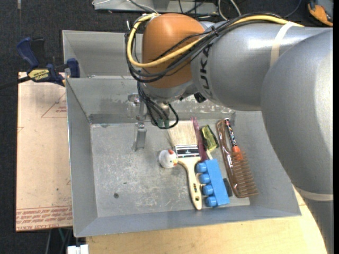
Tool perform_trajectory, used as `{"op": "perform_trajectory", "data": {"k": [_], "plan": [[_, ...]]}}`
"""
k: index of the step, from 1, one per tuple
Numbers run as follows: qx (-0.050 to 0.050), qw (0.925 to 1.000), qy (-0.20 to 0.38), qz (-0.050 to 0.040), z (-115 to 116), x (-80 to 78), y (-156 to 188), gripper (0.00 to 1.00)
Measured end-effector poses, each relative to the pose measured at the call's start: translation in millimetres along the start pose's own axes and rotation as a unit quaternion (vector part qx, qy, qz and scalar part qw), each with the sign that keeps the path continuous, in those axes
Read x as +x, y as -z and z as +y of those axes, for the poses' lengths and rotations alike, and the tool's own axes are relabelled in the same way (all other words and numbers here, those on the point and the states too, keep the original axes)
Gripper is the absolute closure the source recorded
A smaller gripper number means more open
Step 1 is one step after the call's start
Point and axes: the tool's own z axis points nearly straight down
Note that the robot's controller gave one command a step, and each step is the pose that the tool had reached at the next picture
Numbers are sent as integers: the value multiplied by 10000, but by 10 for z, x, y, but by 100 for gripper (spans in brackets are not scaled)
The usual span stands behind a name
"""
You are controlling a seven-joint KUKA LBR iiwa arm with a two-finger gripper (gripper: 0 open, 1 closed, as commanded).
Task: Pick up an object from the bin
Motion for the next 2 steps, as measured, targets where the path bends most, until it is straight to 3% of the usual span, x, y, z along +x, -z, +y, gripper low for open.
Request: {"op": "perform_trajectory", "data": {"k": [1, 2], "plan": [[-5, 10000, -21, -38, -13, -18, 54, 0], [-3, 9908, 1354, -43, -525, -9, -719, 0]]}}
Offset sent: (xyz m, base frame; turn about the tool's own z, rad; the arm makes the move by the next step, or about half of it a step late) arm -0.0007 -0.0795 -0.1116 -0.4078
